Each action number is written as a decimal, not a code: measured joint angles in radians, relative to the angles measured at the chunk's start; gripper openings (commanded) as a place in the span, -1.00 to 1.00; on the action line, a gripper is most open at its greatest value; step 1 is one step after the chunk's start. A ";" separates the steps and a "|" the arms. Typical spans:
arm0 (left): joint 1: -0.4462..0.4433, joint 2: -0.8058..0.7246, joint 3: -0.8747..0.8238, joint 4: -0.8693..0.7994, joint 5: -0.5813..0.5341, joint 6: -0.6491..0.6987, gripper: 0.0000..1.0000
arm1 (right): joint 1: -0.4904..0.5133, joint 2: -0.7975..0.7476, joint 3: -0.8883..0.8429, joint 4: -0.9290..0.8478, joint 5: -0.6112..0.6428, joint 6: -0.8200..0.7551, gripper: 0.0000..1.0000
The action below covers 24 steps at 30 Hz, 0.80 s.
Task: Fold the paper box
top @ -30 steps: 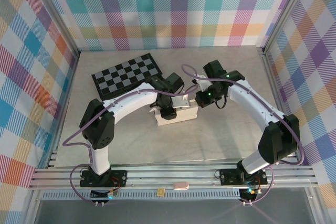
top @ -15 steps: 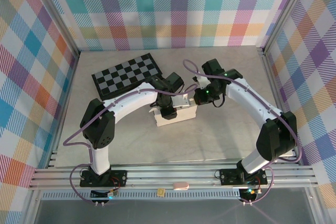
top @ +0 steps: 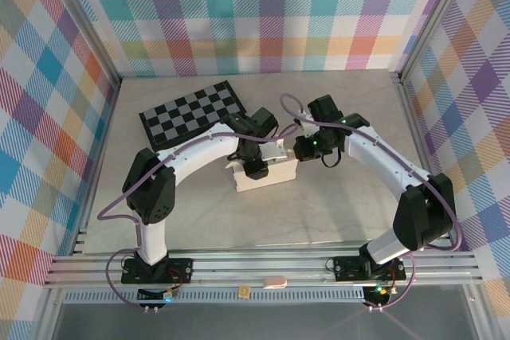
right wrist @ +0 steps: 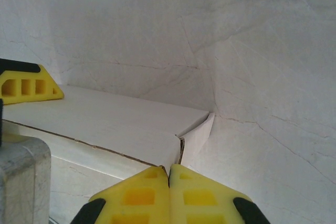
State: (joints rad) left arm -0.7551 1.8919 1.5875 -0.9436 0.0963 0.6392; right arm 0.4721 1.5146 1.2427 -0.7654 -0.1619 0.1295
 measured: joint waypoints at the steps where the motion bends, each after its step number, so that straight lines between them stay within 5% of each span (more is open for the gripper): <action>1: 0.001 0.000 0.000 0.000 0.000 -0.003 -0.31 | 0.003 -0.003 -0.004 0.008 0.006 0.003 -1.00; 11: 0.014 0.006 0.008 0.000 0.010 -0.024 -0.26 | 0.038 -0.043 -0.069 0.094 0.089 0.009 -1.00; 24: 0.063 -0.022 -0.030 0.105 0.028 -0.154 0.14 | 0.074 -0.070 -0.105 0.145 0.181 0.015 -1.00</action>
State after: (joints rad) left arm -0.6922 1.8698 1.5578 -0.8391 0.1242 0.4847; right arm 0.5465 1.4445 1.1374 -0.6209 0.0193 0.1448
